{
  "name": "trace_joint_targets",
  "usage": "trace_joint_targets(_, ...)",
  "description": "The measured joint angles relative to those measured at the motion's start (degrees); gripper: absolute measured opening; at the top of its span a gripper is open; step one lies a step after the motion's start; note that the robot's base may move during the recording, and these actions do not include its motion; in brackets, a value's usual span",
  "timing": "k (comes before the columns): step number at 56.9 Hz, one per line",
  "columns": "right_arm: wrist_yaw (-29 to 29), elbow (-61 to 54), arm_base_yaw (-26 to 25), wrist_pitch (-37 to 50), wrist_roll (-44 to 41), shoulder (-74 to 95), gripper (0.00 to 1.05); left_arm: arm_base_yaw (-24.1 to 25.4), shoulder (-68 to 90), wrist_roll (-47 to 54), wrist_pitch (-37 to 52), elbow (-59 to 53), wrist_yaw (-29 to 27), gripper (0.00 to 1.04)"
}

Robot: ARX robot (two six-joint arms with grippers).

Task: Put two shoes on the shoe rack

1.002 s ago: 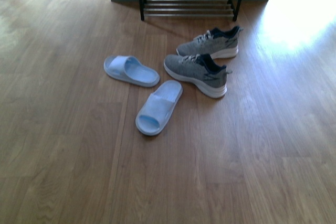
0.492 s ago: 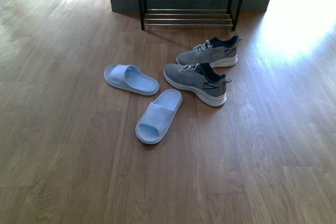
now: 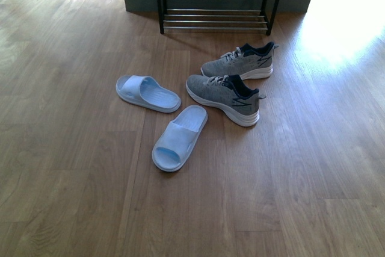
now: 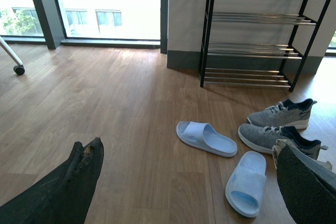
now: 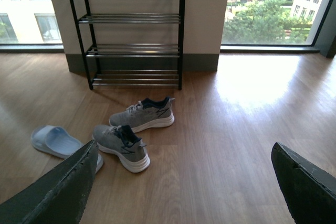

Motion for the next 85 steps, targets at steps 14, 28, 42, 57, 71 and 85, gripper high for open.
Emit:
trace_joint_targets(14,0.07,0.00,0.00,-0.02,0.02,0.02,0.96,0.00,0.00,0.00,0.02,0.00,0.02,0.95)
trace_joint_targets(28,0.39,0.00,0.00,0.00,0.02,0.02,0.96,0.02,0.00,0.00,0.02,0.00,0.28,0.95)
trace_joint_targets(42,0.37,0.00,0.00,0.00,0.02,0.02,0.96,0.02,0.00,0.00,0.00,0.00,0.22,0.95)
trace_joint_targets(57,0.33,0.00,0.00,0.00,0.02,0.02,0.96,0.02,0.00,0.00,0.00,0.00,0.17,0.95)
trace_joint_targets(71,0.31,0.00,0.00,0.00,0.02,0.02,0.96,0.02,0.00,0.00,0.00,0.00,0.20,0.95)
trace_joint_targets(85,0.31,0.00,0.00,0.00,0.02,0.02,0.96,0.02,0.00,0.00,0.00,0.00,0.20,0.95)
